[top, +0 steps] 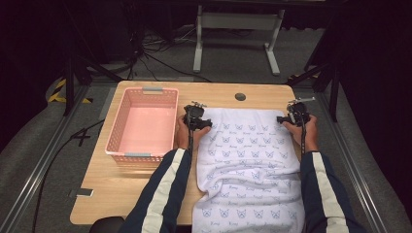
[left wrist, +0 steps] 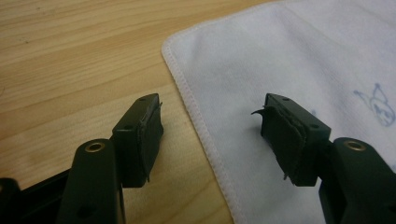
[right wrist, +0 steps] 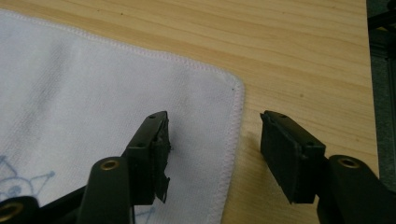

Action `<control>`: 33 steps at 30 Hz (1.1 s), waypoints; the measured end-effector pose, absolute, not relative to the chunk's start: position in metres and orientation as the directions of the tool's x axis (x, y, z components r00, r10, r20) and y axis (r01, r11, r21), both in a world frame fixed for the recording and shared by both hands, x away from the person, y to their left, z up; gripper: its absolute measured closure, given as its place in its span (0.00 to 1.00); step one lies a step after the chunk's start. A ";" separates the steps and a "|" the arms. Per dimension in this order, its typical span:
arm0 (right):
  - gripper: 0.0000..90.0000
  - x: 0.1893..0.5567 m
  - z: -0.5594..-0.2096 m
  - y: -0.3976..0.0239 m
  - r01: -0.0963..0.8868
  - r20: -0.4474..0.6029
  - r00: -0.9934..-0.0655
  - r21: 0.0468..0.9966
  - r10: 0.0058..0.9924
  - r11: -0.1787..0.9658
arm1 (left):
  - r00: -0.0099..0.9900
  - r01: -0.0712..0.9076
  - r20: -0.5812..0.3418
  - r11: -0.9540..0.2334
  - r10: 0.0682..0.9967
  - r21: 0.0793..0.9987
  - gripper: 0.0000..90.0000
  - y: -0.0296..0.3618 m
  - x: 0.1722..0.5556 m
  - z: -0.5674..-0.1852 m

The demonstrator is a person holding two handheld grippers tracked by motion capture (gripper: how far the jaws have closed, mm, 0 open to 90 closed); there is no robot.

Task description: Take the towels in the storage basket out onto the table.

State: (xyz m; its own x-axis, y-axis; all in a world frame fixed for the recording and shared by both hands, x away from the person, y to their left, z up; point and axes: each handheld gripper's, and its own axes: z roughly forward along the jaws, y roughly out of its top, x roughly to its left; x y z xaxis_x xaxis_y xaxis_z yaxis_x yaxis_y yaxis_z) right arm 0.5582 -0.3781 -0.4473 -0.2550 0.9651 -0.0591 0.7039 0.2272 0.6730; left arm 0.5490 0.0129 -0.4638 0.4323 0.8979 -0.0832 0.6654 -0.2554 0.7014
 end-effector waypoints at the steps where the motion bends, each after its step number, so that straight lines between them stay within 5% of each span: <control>1: 0.48 0.559 -0.447 -0.377 0.704 -0.056 -0.257 0.673 0.965 0.226 | 0.427 0.666 -0.076 -0.257 0.901 0.700 0.43 0.012 0.552 -0.464; 5: 0.47 0.561 -0.448 -0.375 0.704 -0.055 -0.256 0.673 0.965 0.225 | 0.439 0.655 -0.045 -0.285 0.897 0.700 0.43 0.009 0.554 -0.464; 9: 0.49 0.560 -0.449 -0.379 0.712 -0.010 -0.263 0.673 0.965 0.201 | 0.464 0.657 -0.047 -0.308 0.884 0.688 0.57 0.005 0.550 -0.461; 16: 0.85 0.556 -0.445 -0.372 0.725 0.019 -0.321 0.649 0.947 0.232 | 0.528 0.647 -0.081 -0.339 0.845 0.683 0.95 0.003 0.545 -0.460; 20: 0.94 0.555 -0.444 -0.371 0.735 0.052 -0.337 0.639 0.940 0.229 | 0.533 0.642 -0.072 -0.348 0.843 0.683 0.96 0.002 0.544 -0.460; 33: 0.96 0.548 -0.421 -0.370 0.663 0.073 -0.422 0.705 0.904 0.252 | 0.592 0.579 -0.095 -0.340 0.801 0.741 0.97 -0.009 0.534 -0.431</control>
